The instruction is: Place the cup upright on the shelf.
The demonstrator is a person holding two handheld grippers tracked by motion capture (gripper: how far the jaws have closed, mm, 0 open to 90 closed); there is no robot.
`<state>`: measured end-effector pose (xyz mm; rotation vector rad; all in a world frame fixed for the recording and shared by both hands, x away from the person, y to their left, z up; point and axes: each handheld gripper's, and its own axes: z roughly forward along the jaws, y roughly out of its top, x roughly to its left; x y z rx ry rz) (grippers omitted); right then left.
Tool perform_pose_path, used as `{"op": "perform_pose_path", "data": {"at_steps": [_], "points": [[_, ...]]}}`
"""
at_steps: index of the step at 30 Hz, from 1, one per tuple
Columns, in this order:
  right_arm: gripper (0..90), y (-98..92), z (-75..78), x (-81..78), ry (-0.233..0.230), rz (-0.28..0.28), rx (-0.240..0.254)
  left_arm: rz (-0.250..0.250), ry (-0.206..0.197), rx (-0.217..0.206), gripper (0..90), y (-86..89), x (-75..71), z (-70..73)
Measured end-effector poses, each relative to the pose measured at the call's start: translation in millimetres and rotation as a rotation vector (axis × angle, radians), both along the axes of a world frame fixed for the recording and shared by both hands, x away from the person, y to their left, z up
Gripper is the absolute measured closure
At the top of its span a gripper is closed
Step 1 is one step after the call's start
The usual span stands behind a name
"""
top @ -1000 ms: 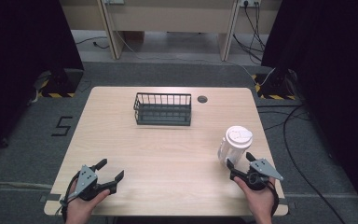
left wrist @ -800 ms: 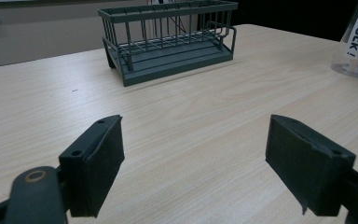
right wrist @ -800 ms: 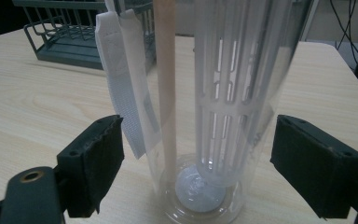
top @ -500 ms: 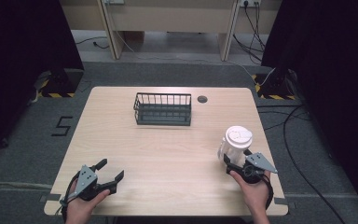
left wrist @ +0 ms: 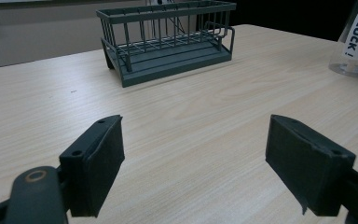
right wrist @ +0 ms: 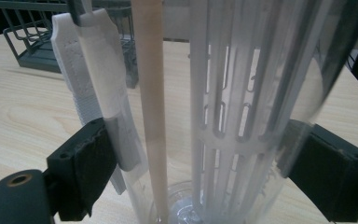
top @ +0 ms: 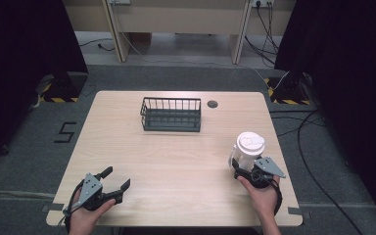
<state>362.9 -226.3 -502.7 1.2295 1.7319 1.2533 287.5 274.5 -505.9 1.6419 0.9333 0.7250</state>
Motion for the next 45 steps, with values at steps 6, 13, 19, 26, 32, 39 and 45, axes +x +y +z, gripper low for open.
{"op": "perform_pose_path", "data": {"at_steps": [6, 13, 19, 26, 32, 39, 45], "points": [[12.9, 1.3, -1.2, 2.0, -0.005, -0.001, -0.001, -0.002, -0.001, 0.001, 18.7, -0.2, 0.0, 0.0], [12.6, 2.6, -2.3, 4.7, -0.020, 0.004, -0.006, -0.003, -0.002, 0.002, 18.9, -0.3, -0.1, 0.1], [17.5, 1.4, -2.0, 4.3, -0.041, 0.007, -0.012, -0.004, -0.004, 0.000, 18.9, -0.7, -0.1, 0.0], [18.1, 2.5, -0.5, 3.4, -0.038, 0.019, -0.010, -0.004, -0.004, 0.000, 18.9, -0.6, -0.1, 0.0], [18.3, 4.3, 9.6, 2.9, -0.047, 0.031, -0.005, -0.004, -0.002, 0.001, 19.0, -0.7, -0.1, 0.0], [18.3, 8.9, 22.0, 4.5, -0.066, 0.046, -0.010, -0.004, -0.003, 0.000, 19.0, -0.6, -0.2, 0.0], [18.4, 11.8, 29.1, 7.5, -0.072, 0.055, -0.010, -0.005, -0.004, 0.001, 19.1, -0.5, 0.0, 0.0]]}}
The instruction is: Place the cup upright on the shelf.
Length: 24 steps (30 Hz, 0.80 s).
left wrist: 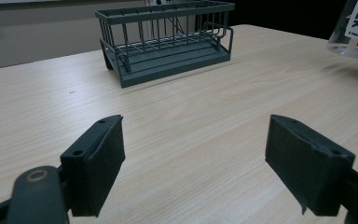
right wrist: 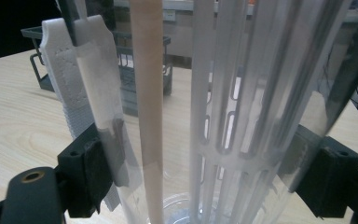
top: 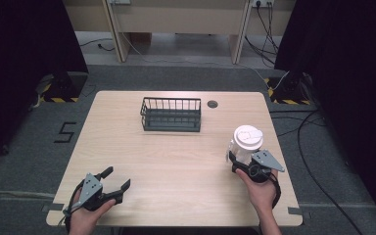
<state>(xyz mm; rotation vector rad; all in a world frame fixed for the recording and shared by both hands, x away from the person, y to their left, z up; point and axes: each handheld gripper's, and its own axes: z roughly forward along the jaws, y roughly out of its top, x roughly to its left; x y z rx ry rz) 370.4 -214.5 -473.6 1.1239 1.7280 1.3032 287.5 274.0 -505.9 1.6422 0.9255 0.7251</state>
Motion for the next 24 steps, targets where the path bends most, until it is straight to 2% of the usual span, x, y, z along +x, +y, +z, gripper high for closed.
{"op": "perform_pose_path", "data": {"at_steps": [11, 24], "points": [[18.4, 7.9, 15.2, 9.5, -0.016, 0.011, 0.005, -0.001, 0.000, 0.000, 19.1, 0.1, -0.1, 0.2], [18.4, 23.7, 22.5, 21.7, -0.013, 0.040, 0.000, -0.001, 0.000, -0.004, 19.2, 0.2, -0.2, 0.2]]}}
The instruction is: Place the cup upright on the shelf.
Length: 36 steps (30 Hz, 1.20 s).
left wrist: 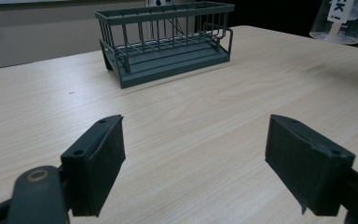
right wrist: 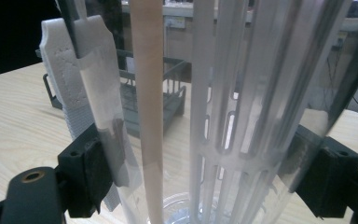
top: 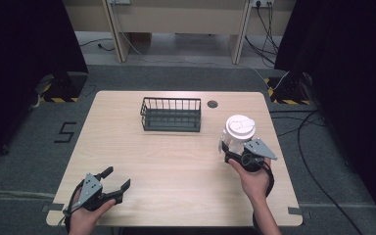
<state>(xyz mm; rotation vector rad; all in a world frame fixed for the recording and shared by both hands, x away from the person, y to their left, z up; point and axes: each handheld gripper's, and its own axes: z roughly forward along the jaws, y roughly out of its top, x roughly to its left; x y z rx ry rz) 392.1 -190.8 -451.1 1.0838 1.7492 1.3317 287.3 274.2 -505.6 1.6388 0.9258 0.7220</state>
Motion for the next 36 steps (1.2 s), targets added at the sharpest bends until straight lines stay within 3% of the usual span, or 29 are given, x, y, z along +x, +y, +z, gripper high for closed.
{"op": "perform_pose_path", "data": {"at_steps": [36], "points": [[18.5, 42.5, 16.4, 32.2, 0.000, 0.058, 0.003, -0.006, -0.002, -0.002, 19.7, -0.3, -0.1, 0.2]]}}
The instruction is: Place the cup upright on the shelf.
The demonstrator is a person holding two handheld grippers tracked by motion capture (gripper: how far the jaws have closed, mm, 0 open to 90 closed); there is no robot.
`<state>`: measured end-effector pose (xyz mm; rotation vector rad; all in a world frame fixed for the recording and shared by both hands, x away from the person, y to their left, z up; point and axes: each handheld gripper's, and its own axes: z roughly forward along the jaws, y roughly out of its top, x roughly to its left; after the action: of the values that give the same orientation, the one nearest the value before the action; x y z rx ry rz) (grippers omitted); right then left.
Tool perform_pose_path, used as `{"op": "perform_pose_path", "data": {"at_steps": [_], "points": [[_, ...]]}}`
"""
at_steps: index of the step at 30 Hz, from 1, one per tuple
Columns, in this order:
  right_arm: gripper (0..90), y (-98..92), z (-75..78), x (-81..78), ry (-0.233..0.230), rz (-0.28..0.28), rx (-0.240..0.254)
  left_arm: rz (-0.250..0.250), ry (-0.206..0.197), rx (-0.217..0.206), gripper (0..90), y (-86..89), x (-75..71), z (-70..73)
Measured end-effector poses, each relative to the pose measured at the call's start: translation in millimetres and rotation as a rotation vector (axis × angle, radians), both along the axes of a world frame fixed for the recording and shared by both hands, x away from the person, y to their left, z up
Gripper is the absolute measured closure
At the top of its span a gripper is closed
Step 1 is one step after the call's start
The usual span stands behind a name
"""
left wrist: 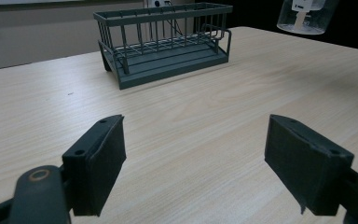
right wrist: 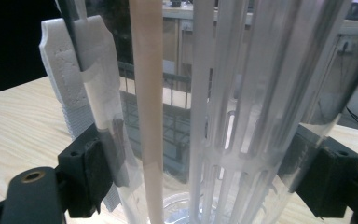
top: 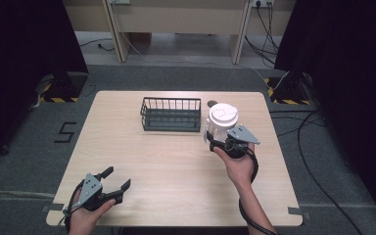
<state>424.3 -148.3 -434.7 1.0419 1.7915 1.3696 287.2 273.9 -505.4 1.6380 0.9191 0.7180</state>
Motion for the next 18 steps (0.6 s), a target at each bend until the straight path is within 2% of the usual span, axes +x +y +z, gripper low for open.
{"op": "perform_pose_path", "data": {"at_steps": [18], "points": [[18.5, 11.2, 7.9, 15.3, 0.002, 0.009, -0.008, -0.003, 0.000, -0.001, 19.9, -0.1, 0.0, 0.2]]}}
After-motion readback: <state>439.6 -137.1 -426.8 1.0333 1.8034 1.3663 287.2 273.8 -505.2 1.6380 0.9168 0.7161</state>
